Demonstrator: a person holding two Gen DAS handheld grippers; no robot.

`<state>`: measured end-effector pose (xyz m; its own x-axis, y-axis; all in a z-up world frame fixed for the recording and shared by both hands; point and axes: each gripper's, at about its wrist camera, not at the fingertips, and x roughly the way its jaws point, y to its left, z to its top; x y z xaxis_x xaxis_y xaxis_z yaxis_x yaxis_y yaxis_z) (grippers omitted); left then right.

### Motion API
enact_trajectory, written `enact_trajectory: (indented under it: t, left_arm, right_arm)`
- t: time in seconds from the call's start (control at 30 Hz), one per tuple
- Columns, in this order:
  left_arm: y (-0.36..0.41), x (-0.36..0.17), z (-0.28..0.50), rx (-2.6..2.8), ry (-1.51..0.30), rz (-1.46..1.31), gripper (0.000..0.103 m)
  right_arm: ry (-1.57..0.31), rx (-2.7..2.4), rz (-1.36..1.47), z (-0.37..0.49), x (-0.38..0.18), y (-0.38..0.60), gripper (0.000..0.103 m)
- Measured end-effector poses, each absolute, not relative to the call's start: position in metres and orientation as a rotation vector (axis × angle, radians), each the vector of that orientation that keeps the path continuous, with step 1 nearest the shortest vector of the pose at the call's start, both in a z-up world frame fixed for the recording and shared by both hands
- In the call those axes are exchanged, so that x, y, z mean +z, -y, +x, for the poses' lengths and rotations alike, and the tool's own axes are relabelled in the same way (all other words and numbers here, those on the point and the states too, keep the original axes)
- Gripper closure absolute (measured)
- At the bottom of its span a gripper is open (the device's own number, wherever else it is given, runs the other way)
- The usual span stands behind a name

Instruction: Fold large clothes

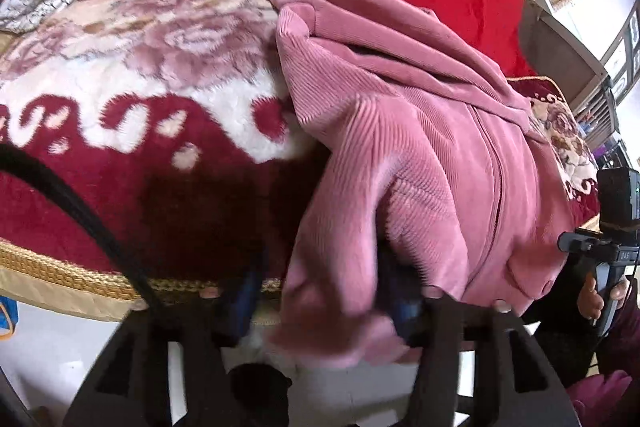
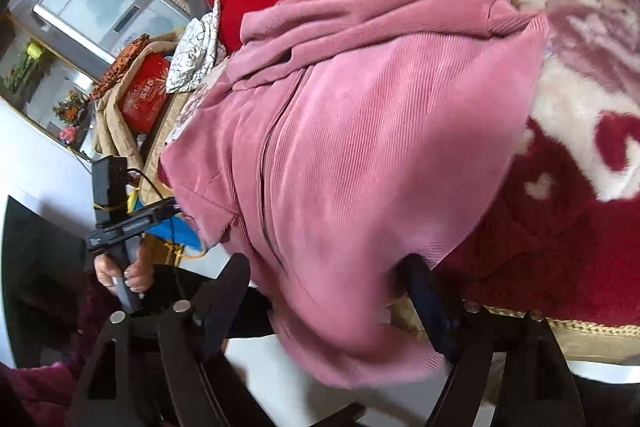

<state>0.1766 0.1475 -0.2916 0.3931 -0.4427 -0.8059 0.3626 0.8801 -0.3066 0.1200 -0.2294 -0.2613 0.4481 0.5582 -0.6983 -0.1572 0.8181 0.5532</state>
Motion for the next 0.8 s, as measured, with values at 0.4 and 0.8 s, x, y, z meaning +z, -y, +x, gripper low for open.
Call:
enact_trajectory:
  t: [0.4, 0.8]
  left_arm:
    - [-0.134, -0.290, 0.159, -0.591, -1.058, -0.013, 0.093]
    - [-0.138, -0.269, 0.164, -0.710, -1.009, -0.162, 0.098]
  right_arm:
    - [-1.135, 0.512, 0.447, 0.109, -0.272, 0.220, 0.079]
    - [-1.027, 0.602, 0.572, 0.108, -0.248, 0.235, 0.088]
